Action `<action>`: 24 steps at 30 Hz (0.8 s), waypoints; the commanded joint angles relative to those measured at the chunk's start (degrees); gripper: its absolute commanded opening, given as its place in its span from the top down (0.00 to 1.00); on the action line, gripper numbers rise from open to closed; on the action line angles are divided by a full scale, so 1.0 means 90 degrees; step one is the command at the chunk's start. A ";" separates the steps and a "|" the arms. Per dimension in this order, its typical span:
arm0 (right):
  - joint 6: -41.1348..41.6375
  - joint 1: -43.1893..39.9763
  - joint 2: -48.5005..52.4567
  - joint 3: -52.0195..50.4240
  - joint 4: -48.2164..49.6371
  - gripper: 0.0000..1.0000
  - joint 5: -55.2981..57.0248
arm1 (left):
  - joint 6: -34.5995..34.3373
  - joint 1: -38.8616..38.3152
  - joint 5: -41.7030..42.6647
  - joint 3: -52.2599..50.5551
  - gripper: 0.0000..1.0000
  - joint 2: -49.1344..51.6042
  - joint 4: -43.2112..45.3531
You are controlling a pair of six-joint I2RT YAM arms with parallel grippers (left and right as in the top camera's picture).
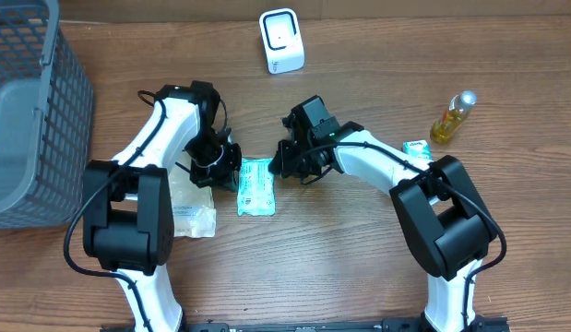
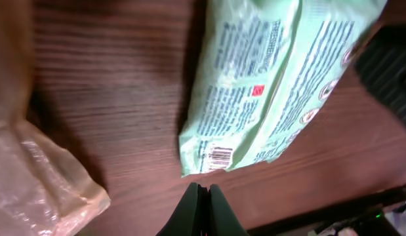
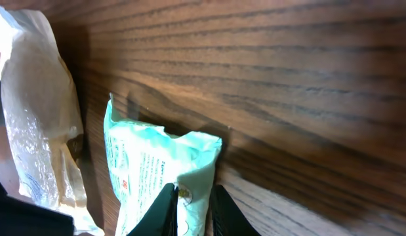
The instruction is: Scan the item barcode
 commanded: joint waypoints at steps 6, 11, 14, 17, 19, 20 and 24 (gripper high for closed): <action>-0.0017 -0.0005 -0.0255 0.0151 0.0056 0.85 -0.0005 | 0.0338 -0.0386 0.0267 -0.0894 0.96 0.0056 0.0340; -0.0095 0.0017 -0.0255 0.0151 0.0097 0.89 -0.0007 | 0.0221 -0.0398 0.0294 -0.1163 0.96 0.0056 0.0801; -0.0238 0.0063 -0.0255 0.0151 0.0158 0.89 -0.0005 | 0.0148 -0.0401 0.0294 -0.1188 0.96 0.0056 0.0872; -0.0420 0.0083 -0.0255 0.0151 0.0316 0.89 -0.0058 | 0.0148 -0.0406 0.0296 -0.1188 0.96 0.0056 0.0901; -0.0423 0.0080 -0.0255 0.0151 0.0364 0.89 -0.0056 | 0.0148 -0.0406 0.0291 -0.1190 0.96 0.0056 0.0923; -0.0423 0.0080 -0.0255 0.0151 0.0384 0.89 -0.0056 | 0.0148 -0.0406 0.0294 -0.1190 0.96 0.0056 0.0928; -0.0420 0.0083 -0.0255 0.0151 0.0447 0.89 -0.0056 | 0.0148 -0.0406 0.0291 -0.1190 0.96 0.0056 0.0945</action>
